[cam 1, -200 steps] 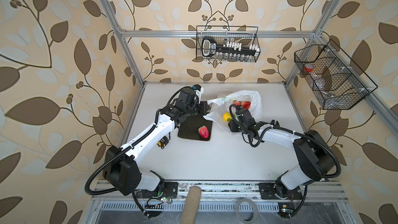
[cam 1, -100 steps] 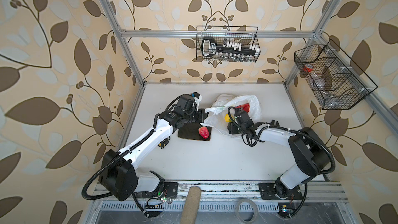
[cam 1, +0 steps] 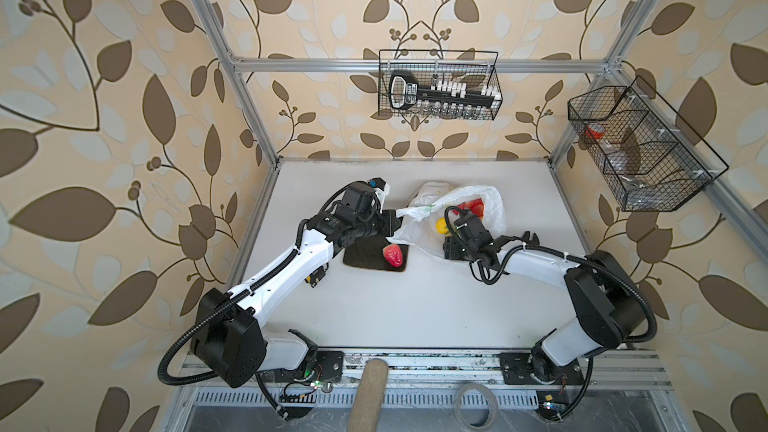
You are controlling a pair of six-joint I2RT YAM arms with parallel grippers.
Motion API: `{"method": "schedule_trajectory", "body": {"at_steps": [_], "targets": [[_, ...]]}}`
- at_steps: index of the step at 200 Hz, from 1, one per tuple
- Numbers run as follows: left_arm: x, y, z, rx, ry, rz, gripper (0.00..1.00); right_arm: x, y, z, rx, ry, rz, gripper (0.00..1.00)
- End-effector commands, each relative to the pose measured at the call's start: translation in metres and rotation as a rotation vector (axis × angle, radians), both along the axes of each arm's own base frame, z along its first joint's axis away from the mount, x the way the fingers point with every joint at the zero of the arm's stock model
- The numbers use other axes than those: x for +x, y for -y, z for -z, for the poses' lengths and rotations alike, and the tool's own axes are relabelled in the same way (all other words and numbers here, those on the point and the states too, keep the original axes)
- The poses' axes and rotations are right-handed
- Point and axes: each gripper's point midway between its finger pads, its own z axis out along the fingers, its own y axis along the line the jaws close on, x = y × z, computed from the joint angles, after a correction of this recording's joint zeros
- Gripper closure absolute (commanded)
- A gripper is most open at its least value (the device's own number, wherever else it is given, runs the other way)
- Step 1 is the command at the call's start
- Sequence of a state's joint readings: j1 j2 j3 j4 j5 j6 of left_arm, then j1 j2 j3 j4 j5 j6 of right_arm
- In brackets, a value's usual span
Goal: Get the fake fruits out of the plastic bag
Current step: 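Lift the red fruit up out of the bag opening with the right gripper, then carry the red fruit over the black mat with the right gripper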
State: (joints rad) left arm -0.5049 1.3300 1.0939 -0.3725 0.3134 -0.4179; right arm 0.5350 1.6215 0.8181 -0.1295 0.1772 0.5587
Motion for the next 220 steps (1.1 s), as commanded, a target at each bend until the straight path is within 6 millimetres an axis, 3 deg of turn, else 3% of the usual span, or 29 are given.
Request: {"method": "schedule_trajectory", "body": {"at_steps": [1,30,51,121,168,220], "targets": [[-0.004,0.006,-0.021,-0.023,0.057,0.042,1.00,0.013,-0.001,0.005,-0.007,0.011,0.052,0.31],[-0.004,0.004,-0.022,-0.018,0.059,0.036,1.00,0.015,-0.003,0.004,-0.013,0.015,0.038,0.60],[-0.003,0.003,-0.023,-0.018,0.070,0.030,1.00,0.010,0.001,-0.008,-0.026,0.037,0.015,0.69],[0.004,0.005,-0.026,-0.029,0.079,0.018,1.00,-0.018,0.005,-0.068,0.031,0.180,-0.122,0.71],[0.008,0.007,-0.027,-0.026,0.091,0.015,1.00,-0.031,-0.026,-0.109,0.115,0.321,-0.307,0.72],[0.034,0.009,-0.040,0.003,0.139,-0.012,1.00,-0.046,-0.050,-0.152,0.147,0.480,-0.474,0.72]]}}
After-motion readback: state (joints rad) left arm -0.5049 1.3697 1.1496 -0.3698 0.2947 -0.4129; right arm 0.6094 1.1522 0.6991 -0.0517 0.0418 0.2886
